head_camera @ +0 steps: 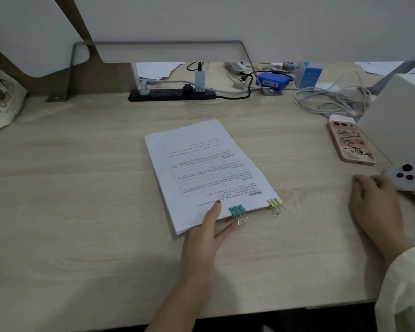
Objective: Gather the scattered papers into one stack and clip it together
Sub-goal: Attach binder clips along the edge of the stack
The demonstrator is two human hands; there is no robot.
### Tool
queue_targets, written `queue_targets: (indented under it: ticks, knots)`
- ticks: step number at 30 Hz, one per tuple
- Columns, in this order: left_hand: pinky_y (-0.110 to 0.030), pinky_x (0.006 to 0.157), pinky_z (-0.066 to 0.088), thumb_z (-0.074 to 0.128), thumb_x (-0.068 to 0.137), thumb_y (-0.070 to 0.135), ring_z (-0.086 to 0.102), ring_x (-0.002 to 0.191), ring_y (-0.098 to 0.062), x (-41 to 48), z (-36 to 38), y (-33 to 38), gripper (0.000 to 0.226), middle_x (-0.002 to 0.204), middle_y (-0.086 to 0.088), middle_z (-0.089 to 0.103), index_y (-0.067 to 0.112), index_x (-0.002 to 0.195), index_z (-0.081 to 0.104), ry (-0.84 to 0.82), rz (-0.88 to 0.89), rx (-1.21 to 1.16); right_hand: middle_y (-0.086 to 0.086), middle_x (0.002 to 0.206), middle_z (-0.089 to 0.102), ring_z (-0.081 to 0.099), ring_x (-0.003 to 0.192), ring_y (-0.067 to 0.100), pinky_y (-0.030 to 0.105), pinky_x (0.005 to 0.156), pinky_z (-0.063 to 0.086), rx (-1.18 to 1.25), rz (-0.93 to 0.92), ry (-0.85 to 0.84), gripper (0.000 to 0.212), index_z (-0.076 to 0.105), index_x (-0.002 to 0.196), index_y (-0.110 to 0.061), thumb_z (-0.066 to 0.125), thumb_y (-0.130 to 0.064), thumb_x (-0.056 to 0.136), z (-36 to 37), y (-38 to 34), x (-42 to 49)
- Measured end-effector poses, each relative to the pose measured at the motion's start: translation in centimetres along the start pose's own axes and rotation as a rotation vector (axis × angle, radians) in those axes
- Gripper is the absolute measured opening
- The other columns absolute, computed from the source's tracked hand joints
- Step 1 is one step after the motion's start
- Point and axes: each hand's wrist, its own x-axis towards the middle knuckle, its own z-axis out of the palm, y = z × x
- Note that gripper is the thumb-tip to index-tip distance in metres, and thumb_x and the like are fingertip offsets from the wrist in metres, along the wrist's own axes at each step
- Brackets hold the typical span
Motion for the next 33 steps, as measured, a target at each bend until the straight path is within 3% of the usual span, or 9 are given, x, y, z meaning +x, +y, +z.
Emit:
queue_targets:
  ticks: [2, 7, 11, 15, 17, 21, 24, 30, 33]
  knots:
    - [-0.043, 0.088, 0.055, 0.052, 0.091, 0.025, 0.073, 0.084, -0.018, -0.1, -0.4, 0.3, 0.015, 0.107, -0.005, 0.072, 0.026, 0.103, 0.062, 0.025, -0.013, -0.134, 0.030, 0.109, 0.057, 0.053, 0.100, 0.044, 0.047, 0.087, 0.046, 0.045, -0.037, 0.030, 0.038, 0.064, 0.108, 0.004, 0.040, -0.020, 0.090, -0.1, -0.7, -0.5]
    - [-0.046, 0.077, 0.057, 0.041, 0.095, 0.034, 0.064, 0.104, -0.030, -0.7, -1.8, 1.5, 0.038, 0.119, -0.015, 0.064, 0.015, 0.125, 0.054, 0.035, 0.005, -0.279, 0.024, 0.111, 0.054, 0.059, 0.092, 0.039, 0.037, 0.088, 0.044, 0.271, -0.046, 0.033, 0.025, 0.060, 0.106, 0.003, 0.061, -0.012, 0.087, 0.0, -3.2, -2.7]
    - [-0.036, 0.073, 0.060, 0.045, 0.095, 0.013, 0.073, 0.082, -0.021, -1.1, -3.1, 1.4, 0.030, 0.103, -0.009, 0.071, 0.008, 0.122, 0.056, 0.072, 0.093, -0.110, 0.013, 0.096, 0.051, 0.058, 0.079, 0.031, 0.016, 0.072, 0.037, 0.364, -0.042, 0.016, 0.008, 0.061, 0.085, 0.000, 0.061, -0.008, 0.086, -0.5, -4.8, -4.7]
    - [-0.032, 0.069, 0.060, 0.051, 0.092, 0.006, 0.073, 0.085, -0.021, -1.3, -4.4, 2.0, 0.029, 0.105, -0.006, 0.073, 0.011, 0.119, 0.059, 0.034, 0.099, 0.010, 0.008, 0.090, 0.061, 0.056, 0.075, 0.020, 0.028, 0.071, 0.040, 0.515, -0.022, -0.029, 0.012, 0.061, 0.082, -0.008, 0.055, -0.014, 0.091, -1.8, -7.6, -6.8]
    - [-0.031, 0.068, 0.060, 0.050, 0.093, 0.009, 0.072, 0.088, -0.022, -1.4, -4.9, 2.3, 0.025, 0.103, -0.007, 0.074, 0.010, 0.115, 0.061, -0.015, 0.070, 0.061, -0.001, 0.077, 0.067, 0.058, 0.069, 0.008, 0.023, 0.065, 0.048, 0.714, -0.009, -0.111, 0.015, 0.061, 0.078, -0.012, 0.054, -0.015, 0.091, -3.2, -10.0, -8.5]
    - [-0.026, 0.062, 0.058, 0.043, 0.097, 0.019, 0.073, 0.075, -0.018, -1.3, -5.3, 2.4, 0.027, 0.084, -0.010, 0.076, 0.003, 0.106, 0.062, -0.096, 0.044, 0.255, -0.007, 0.060, 0.066, 0.056, 0.054, -0.002, 0.006, 0.054, 0.043, 1.050, -0.022, -0.381, 0.014, 0.065, 0.073, -0.004, 0.059, -0.007, 0.085, -5.4, -15.3, -12.8]
    - [-0.024, 0.052, 0.055, 0.041, 0.098, 0.023, 0.069, 0.055, -0.015, -1.2, -5.1, 2.2, 0.027, 0.062, -0.003, 0.072, 0.009, 0.091, 0.063, -0.082, 0.051, 0.373, -0.001, 0.060, 0.070, 0.064, 0.059, 0.004, 0.009, 0.059, 0.046, 1.134, 0.037, -0.511, 0.016, 0.066, 0.066, -0.006, 0.065, -0.007, 0.081, -4.2, -17.8, -15.9]
    - [-0.043, 0.058, 0.052, 0.043, 0.089, 0.048, 0.060, 0.053, -0.020, -0.8, -5.2, 0.6, 0.033, 0.060, 0.003, 0.064, 0.027, 0.072, 0.062, 0.066, 0.189, 0.604, 0.012, 0.077, 0.065, 0.062, 0.074, 0.025, 0.030, 0.070, 0.048, 1.042, 0.127, -0.387, 0.023, 0.059, 0.065, -0.009, 0.066, -0.020, 0.083, -1.2, -19.3, -18.9]
    - [-0.045, 0.065, 0.050, 0.039, 0.079, 0.058, 0.060, 0.062, -0.023, -1.1, -4.8, 0.6, 0.041, 0.065, -0.001, 0.065, 0.025, 0.075, 0.062, 0.106, 0.226, 0.623, 0.005, 0.069, 0.058, 0.055, 0.068, 0.021, 0.023, 0.064, 0.042, 0.980, 0.043, -0.390, 0.027, 0.052, 0.059, -0.017, 0.060, -0.028, 0.082, -1.1, -19.5, -19.6]
